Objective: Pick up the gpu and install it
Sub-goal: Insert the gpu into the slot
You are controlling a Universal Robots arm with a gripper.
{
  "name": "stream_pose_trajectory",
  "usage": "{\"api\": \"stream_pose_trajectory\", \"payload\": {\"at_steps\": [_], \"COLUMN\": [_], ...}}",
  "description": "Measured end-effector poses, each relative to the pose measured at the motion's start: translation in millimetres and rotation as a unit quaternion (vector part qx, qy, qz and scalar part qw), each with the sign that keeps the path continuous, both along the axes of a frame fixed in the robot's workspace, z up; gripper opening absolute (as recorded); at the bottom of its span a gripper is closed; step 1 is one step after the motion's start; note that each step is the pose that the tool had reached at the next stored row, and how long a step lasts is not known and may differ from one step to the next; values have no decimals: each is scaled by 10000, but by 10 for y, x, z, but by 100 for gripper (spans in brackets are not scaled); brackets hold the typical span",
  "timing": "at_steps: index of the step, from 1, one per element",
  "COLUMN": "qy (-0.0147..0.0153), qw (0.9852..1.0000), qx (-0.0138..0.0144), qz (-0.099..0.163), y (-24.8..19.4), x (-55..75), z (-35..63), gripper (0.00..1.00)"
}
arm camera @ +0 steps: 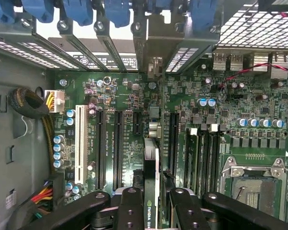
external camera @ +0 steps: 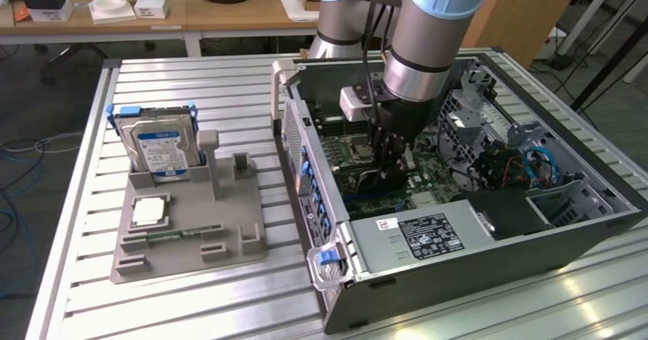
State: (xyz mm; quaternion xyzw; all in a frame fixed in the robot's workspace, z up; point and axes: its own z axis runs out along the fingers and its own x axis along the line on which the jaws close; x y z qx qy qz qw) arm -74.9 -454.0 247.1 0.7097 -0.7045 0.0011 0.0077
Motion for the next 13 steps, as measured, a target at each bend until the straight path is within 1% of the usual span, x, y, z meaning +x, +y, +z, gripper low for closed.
{"api": "stream_pose_trajectory", "payload": {"at_steps": [5, 13], "qy": [-2, 0], "qw": [10000, 10000], "qx": [3, 1], "qz": [0, 1], "y": [1, 0], "x": [-1, -6], "z": [-25, -37], "gripper": [26, 26]}}
